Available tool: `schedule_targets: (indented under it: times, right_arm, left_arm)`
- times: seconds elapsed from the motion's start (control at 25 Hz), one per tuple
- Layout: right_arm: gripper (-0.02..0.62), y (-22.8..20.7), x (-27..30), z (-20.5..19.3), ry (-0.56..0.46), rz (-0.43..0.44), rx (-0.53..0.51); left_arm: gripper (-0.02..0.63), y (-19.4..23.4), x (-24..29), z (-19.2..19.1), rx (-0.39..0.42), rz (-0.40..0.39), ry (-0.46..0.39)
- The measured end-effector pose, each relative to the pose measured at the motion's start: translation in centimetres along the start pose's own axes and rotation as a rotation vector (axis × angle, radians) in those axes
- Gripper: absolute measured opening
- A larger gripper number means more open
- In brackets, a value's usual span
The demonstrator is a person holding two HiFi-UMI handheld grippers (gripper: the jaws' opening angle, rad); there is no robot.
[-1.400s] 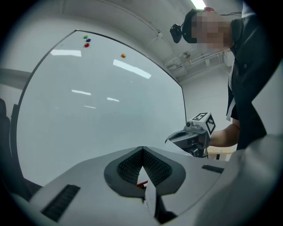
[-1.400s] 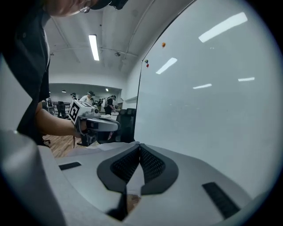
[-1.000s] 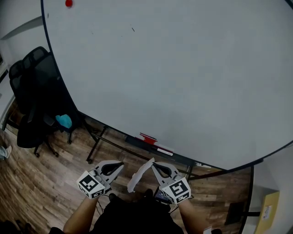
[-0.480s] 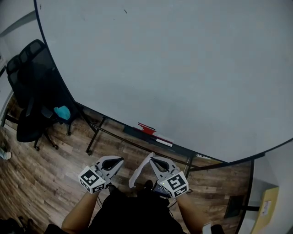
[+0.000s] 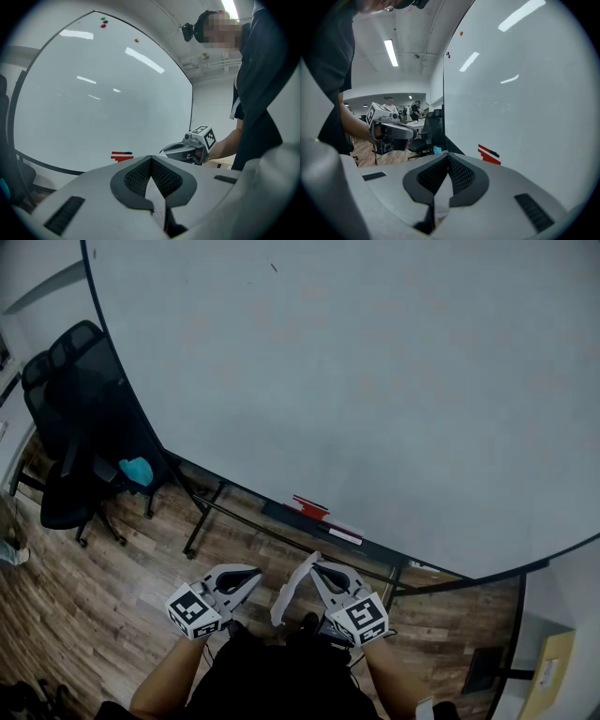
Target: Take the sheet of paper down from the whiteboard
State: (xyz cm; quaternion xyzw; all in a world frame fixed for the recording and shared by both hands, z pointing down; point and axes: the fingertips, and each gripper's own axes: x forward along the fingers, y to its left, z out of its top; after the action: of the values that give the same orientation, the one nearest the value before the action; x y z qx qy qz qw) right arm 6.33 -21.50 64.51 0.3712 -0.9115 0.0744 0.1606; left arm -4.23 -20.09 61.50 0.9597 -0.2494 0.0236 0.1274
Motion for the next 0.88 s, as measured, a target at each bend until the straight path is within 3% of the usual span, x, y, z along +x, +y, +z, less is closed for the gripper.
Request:
schedule_targets:
  times: [0.88]
  right_arm:
    - [0.018,0.4,-0.1,-0.2,-0.012,-0.010,0.025]
  left_arm:
    - [0.012,-1.7,0.2,-0.1,-0.011,-0.057,-0.011]
